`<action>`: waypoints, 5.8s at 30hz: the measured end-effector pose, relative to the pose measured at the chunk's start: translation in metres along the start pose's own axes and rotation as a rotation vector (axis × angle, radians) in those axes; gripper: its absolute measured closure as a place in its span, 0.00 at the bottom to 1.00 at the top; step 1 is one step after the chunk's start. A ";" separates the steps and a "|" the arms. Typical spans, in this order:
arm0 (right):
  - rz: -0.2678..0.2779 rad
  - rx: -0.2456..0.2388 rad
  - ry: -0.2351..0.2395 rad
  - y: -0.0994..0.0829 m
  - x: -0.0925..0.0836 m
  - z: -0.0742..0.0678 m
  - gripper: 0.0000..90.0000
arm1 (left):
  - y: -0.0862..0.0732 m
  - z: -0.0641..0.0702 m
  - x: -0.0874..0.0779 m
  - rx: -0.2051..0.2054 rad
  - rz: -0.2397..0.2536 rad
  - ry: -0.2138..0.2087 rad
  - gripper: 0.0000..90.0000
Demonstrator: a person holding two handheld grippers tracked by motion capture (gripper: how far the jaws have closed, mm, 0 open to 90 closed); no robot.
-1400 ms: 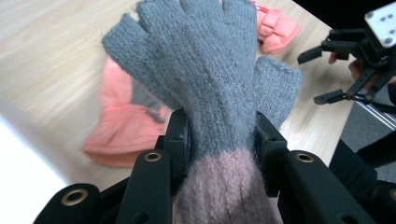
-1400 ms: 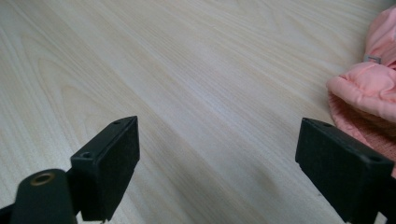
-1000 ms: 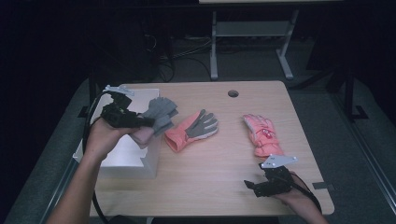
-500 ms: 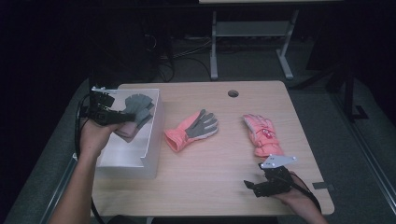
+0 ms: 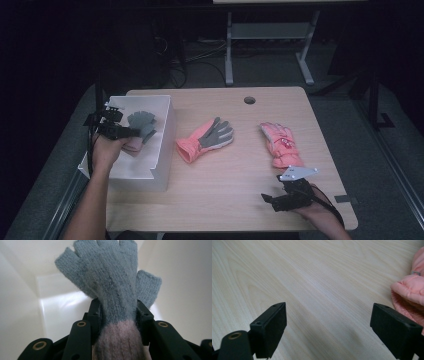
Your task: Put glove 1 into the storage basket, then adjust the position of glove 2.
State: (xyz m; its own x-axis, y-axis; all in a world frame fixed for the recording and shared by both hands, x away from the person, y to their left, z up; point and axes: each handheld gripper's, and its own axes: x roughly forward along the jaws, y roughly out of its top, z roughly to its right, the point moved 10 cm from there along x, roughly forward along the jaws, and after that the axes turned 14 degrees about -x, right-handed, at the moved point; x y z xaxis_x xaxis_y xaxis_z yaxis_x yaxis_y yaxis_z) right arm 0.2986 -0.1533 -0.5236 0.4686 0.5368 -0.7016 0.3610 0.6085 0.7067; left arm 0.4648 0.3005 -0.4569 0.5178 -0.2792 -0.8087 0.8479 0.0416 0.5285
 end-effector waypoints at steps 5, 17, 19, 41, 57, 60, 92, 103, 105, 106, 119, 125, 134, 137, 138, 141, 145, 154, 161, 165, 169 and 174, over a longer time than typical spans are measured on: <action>-0.002 -0.002 0.005 0.000 0.000 -0.001 0.15 | -0.007 -0.012 0.010 -0.013 -0.022 0.028 0.71; 0.000 -0.001 0.006 0.000 0.001 -0.001 0.15 | -0.029 -0.025 0.035 -0.017 -0.112 0.070 0.69; 0.001 0.000 0.006 0.000 0.000 -0.001 0.15 | -0.033 -0.025 0.039 -0.030 -0.133 0.069 0.65; -0.003 -0.001 0.010 0.000 0.002 -0.002 0.15 | -0.003 0.011 -0.006 0.040 0.016 -0.015 0.20; -0.010 0.001 0.014 -0.001 0.002 -0.002 0.15 | 0.008 0.093 -0.043 0.162 0.077 -0.227 0.35; -0.008 0.003 0.015 0.000 0.002 -0.002 0.15 | 0.008 0.112 -0.047 0.187 0.094 -0.265 0.44; -0.004 -0.007 0.022 -0.001 0.001 -0.002 0.15 | -0.012 0.256 0.040 0.376 -0.005 -0.316 1.00; -0.004 -0.007 0.025 -0.001 0.001 -0.002 0.15 | -0.015 0.230 0.085 0.329 -0.034 -0.220 1.00; -0.005 -0.008 0.026 -0.001 0.001 -0.002 0.15 | -0.015 0.225 0.092 0.316 -0.030 -0.192 1.00; -0.004 -0.007 0.025 -0.001 0.001 -0.002 0.15 | -0.016 0.223 0.095 0.319 -0.036 -0.188 1.00; 0.000 -0.006 0.026 -0.001 0.001 -0.002 0.15 | -0.022 0.208 0.114 0.309 -0.062 -0.133 1.00; -0.005 -0.010 0.027 -0.001 0.001 -0.002 0.15 | -0.032 0.214 0.112 0.308 -0.100 -0.189 1.00; -0.004 -0.009 0.026 -0.001 0.001 -0.002 0.15 | -0.056 0.238 0.103 0.368 -0.162 -0.272 1.00; -0.007 -0.011 0.026 -0.001 0.001 -0.002 0.15 | -0.065 0.247 0.100 0.388 -0.179 -0.301 1.00; -0.008 -0.011 0.026 -0.001 0.001 -0.002 0.15 | -0.070 0.252 0.099 0.382 -0.187 -0.320 1.00; -0.008 -0.011 0.026 -0.001 0.001 -0.002 0.15 | -0.081 0.263 0.094 0.395 -0.209 -0.357 1.00; -0.008 -0.010 0.026 -0.001 0.001 -0.002 0.15 | -0.096 0.278 0.088 0.430 -0.233 -0.401 1.00; -0.008 -0.008 0.029 0.000 0.000 -0.003 0.15 | -0.115 0.299 0.070 0.499 -0.234 -0.465 1.00; -0.010 -0.006 0.029 -0.001 0.000 -0.004 0.15 | -0.089 0.262 0.071 0.449 -0.153 -0.371 1.00; -0.011 -0.016 0.052 0.001 -0.001 -0.006 0.15 | -0.088 0.246 0.080 0.410 -0.175 -0.352 1.00; 0.002 0.005 0.057 0.005 -0.007 -0.003 0.23 | -0.089 0.239 0.083 0.394 -0.191 -0.352 1.00; 0.013 -0.005 0.048 0.007 -0.009 -0.006 0.65 | -0.091 0.236 0.084 0.373 -0.197 -0.350 1.00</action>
State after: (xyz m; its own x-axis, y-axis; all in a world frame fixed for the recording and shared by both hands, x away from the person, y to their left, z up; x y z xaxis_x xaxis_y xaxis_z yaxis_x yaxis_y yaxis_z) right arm 0.2919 -0.1503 -0.5135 0.4337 0.5722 -0.6960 0.3507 0.6043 0.7154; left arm 0.4040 0.0465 -0.5123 0.2304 -0.5523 -0.8012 0.7944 -0.3688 0.4826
